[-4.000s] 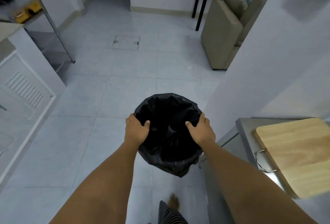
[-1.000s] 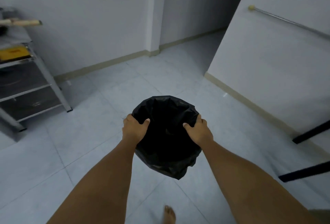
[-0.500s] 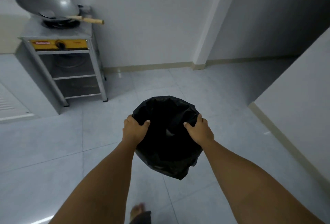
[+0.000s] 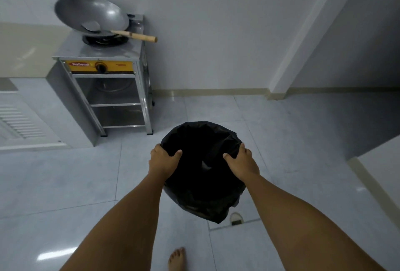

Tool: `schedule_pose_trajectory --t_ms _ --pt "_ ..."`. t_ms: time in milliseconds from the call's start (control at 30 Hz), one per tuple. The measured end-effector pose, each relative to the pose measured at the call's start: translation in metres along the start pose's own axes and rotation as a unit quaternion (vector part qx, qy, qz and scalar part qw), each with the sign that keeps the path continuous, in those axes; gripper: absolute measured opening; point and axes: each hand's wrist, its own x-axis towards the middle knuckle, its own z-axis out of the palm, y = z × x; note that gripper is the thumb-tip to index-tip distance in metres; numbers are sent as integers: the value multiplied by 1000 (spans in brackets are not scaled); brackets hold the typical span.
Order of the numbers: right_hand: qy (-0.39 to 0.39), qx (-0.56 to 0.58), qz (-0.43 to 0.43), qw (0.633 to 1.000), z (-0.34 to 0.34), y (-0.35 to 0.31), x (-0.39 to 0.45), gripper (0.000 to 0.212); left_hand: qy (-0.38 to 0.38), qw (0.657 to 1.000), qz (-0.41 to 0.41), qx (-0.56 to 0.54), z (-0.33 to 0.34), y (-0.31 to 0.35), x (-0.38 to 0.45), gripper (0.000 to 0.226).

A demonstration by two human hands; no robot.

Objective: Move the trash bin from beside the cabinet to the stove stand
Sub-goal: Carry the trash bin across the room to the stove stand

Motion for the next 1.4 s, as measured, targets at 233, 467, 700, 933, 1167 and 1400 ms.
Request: schedule_pose_trajectory --t_ms 233,467,700,933,1167,1400 --pt "-2 3 -14 1000 -6 -50 90 89 12 1000 3 -3 -9 45 91 83" --pt "-19 -1 -33 999 -9 -93 202 90 31 999 -20 0 3 83 190 83" --pt "-47 -14 -51 998 -20 -129 315 89 36 997 -70 -20 23 123 285 84" --pt "-62 -15 -72 995 -19 -167 407 89 38 992 -113 -48 34 147 366 84" --pt "-70 12 -62 996 -9 -217 485 90 46 990 -119 -52 27 169 454 84" --pt "-80 15 -45 996 27 -265 578 90 39 987 -146 -51 26 171 565 85"
